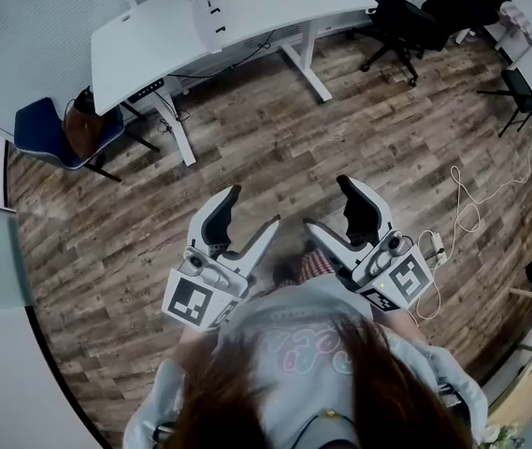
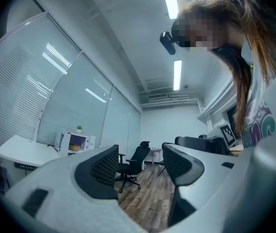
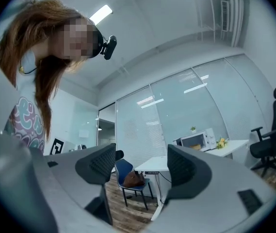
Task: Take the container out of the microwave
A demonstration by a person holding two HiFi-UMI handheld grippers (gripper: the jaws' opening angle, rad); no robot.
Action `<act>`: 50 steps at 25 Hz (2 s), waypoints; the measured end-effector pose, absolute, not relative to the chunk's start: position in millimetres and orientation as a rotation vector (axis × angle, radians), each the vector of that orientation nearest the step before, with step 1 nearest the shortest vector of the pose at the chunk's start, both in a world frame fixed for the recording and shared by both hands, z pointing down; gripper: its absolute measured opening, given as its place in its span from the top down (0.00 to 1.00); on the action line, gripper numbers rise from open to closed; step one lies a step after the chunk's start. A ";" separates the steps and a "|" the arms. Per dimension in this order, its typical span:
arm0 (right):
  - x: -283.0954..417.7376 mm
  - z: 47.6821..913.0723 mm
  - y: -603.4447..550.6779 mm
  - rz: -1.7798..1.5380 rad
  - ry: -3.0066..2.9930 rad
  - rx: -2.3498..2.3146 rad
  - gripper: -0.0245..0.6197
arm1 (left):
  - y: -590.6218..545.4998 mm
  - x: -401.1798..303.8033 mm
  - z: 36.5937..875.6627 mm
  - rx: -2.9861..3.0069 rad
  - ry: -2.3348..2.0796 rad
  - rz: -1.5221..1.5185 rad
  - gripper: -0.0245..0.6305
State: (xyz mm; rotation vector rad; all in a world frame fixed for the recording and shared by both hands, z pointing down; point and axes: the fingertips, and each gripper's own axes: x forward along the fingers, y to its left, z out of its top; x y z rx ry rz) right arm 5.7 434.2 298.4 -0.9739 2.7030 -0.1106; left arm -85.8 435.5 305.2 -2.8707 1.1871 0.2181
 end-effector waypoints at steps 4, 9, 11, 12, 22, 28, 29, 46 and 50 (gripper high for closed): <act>7.4 299.0 424.9 -0.113 2.693 -1.005 0.47 | 427.6 -85.5 307.3 -2.874 1.181 0.218 0.57; 5.5 299.6 407.0 -0.115 2.696 -0.998 0.47 | 411.0 -90.5 307.2 -2.866 1.208 0.221 0.57; 6.4 300.2 397.5 -0.119 2.692 -0.999 0.47 | 403.3 -91.6 306.2 -2.862 1.214 0.220 0.57; 7.2 300.5 392.3 -0.118 2.689 -1.000 0.47 | 398.9 -92.1 305.9 -2.858 1.216 0.217 0.57; 19.2 296.9 319.9 -0.109 2.691 -0.970 0.47 | 329.2 -84.0 302.6 -2.827 1.244 0.196 0.57; 25.6 291.8 271.3 -0.104 2.689 -0.954 0.47 | 279.8 -75.2 294.8 -2.825 1.230 0.173 0.57; 27.1 290.1 262.7 -0.101 2.687 -0.953 0.47 | 271.3 -73.7 293.6 -2.824 1.228 0.170 0.57; 62.8 286.0 154.4 -0.101 2.711 -0.864 0.47 | 160.9 -32.1 289.2 -2.798 1.274 0.182 0.57; 69.1 293.4 136.7 -0.109 2.733 -0.837 0.47 | 145.4 -23.3 294.4 -2.782 1.319 0.190 0.57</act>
